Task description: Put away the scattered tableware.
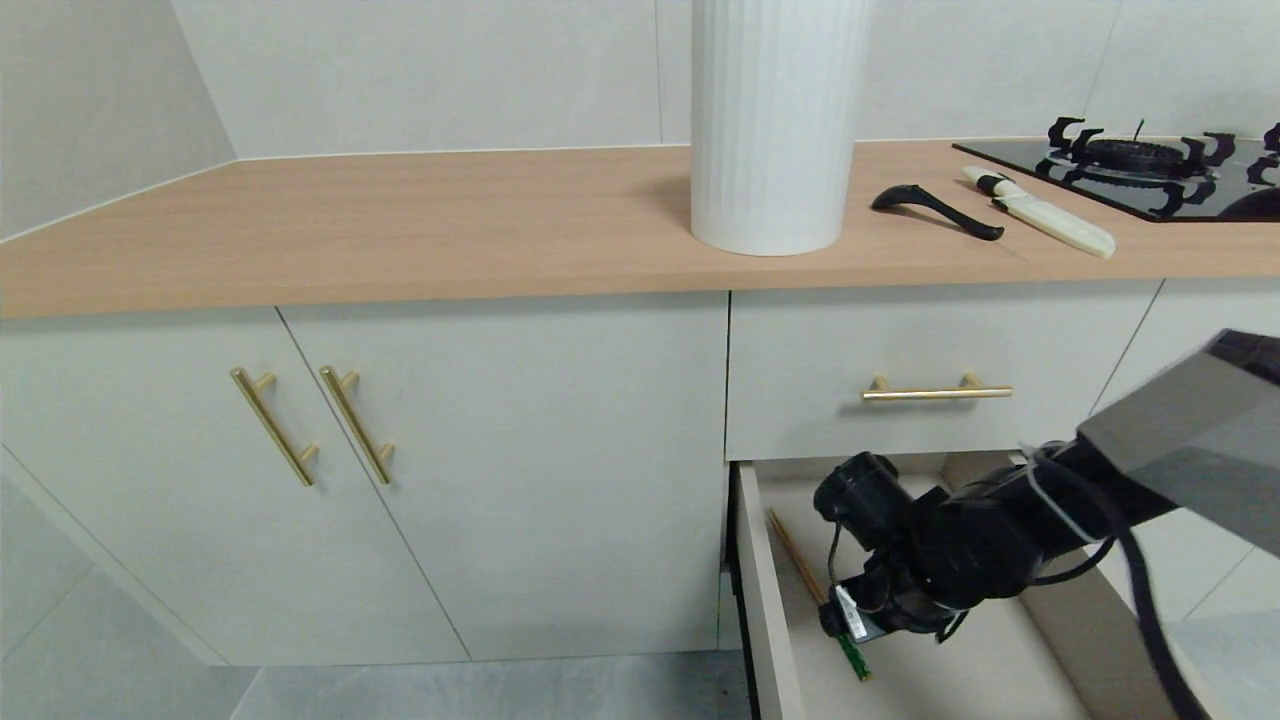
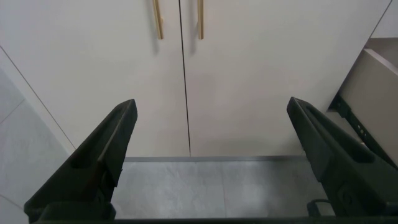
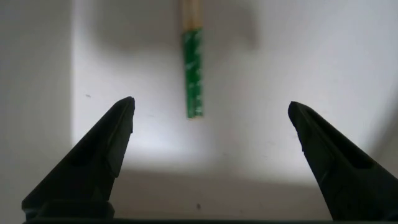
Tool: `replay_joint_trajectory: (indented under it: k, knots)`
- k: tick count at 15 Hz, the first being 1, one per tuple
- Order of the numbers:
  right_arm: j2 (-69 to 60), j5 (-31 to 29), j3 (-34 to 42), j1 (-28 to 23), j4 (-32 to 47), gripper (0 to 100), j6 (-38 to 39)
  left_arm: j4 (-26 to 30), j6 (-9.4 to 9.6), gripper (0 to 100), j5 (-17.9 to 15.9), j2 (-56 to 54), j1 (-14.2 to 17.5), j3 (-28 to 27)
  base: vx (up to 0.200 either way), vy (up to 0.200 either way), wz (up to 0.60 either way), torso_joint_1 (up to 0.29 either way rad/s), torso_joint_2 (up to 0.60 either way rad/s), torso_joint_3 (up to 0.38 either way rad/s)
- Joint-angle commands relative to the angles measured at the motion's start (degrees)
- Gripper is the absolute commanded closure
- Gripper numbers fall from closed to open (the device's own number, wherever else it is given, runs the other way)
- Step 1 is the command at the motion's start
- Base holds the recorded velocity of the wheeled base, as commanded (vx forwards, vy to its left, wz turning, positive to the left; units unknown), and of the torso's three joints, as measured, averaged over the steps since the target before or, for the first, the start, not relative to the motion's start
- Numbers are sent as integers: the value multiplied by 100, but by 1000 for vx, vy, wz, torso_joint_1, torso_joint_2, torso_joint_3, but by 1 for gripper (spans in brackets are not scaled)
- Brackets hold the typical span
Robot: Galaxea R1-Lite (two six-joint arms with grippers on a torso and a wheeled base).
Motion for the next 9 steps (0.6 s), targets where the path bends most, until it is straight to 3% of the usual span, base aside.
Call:
replay_joint_trajectory:
  k: [1,9]
  knots:
    - [-1366,18,267,-253,9,0,-78,-1,-3,0,4,9,-1,0,0,0,0,0,0,0]
    - [-3476,-17,504,-314,-27,0,-377,-1,-3,0,4,9,-1,0,0,0,0,0,0,0]
